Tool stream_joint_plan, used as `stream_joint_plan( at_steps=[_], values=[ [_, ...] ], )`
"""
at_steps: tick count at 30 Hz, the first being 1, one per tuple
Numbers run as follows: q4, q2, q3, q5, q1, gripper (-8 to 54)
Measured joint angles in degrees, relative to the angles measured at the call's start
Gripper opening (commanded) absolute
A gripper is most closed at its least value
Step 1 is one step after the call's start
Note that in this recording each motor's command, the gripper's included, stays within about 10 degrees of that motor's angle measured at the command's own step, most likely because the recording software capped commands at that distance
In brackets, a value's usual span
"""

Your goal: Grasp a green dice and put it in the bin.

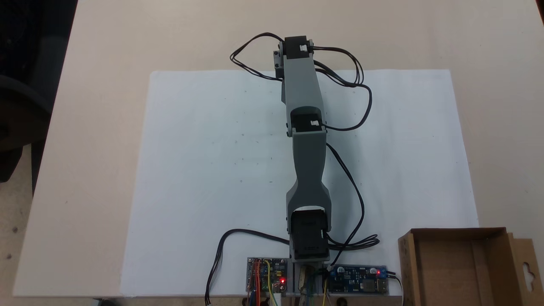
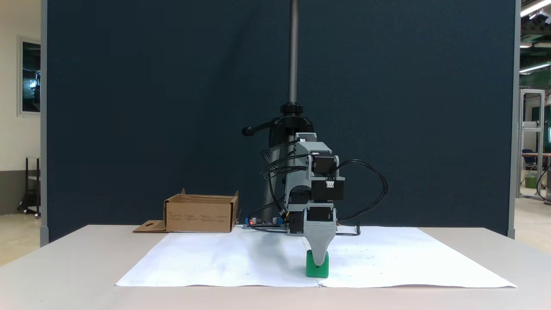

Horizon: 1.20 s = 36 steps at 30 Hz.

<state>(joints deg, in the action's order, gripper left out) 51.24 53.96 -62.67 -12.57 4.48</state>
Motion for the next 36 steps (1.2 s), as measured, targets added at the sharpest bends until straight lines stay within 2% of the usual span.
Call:
stream_joint_plan(
  at_steps=[33, 36],
  values=[
    [-0.70, -2.90, -0.09, 0.00, -2.02, 38.1],
    [-0.70, -2.90, 0.00, 0.00, -1.49, 33.4]
  ],
)
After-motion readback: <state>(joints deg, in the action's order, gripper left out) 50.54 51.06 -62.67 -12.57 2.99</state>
